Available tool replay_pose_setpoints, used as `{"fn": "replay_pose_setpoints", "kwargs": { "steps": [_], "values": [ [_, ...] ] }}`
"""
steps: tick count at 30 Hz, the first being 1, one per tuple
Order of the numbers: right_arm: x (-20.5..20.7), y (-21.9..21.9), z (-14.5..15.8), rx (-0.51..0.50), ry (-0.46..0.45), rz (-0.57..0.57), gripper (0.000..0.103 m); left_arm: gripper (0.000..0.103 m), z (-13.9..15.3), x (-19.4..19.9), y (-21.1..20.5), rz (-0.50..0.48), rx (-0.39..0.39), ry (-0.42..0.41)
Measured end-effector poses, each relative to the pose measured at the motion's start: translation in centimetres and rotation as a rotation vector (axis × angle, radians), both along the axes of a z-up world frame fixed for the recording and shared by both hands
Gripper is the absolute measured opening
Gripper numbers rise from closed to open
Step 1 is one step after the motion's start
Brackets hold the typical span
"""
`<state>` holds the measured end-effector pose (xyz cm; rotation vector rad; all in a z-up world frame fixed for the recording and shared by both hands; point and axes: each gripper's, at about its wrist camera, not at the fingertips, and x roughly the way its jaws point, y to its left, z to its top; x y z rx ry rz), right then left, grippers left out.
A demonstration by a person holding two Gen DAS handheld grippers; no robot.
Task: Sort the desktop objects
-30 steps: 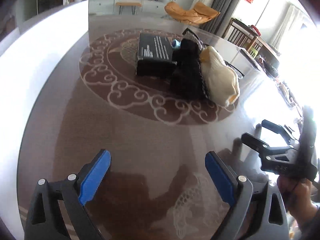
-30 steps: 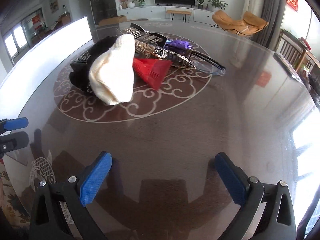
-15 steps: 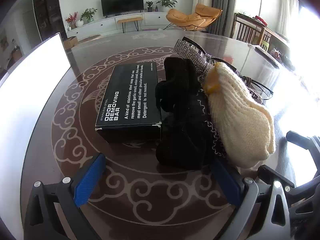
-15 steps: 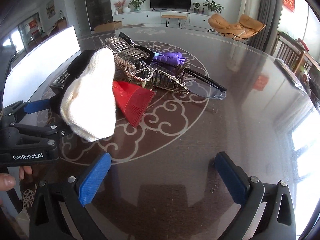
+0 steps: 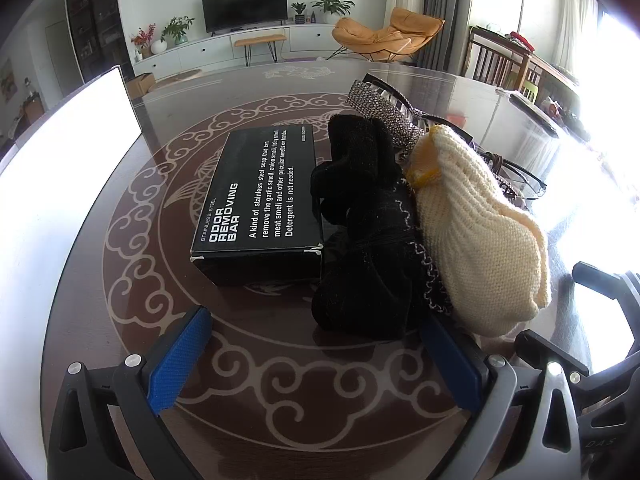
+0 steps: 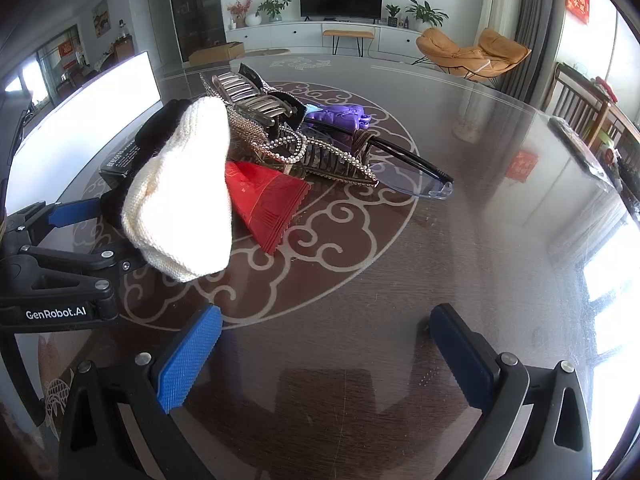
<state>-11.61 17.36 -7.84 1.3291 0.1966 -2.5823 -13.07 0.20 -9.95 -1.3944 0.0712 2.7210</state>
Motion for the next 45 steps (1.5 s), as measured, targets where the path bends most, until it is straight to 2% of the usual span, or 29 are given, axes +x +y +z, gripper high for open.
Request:
{"fn": "replay_pose_setpoints", "kwargs": {
  "steps": [45],
  "values": [
    [0.29, -0.11, -0.30, 0.001, 0.001, 0.001, 0.103, 0.103, 0.08, 0.02, 0.03, 0.000, 0.000, -0.001]
  ]
}}
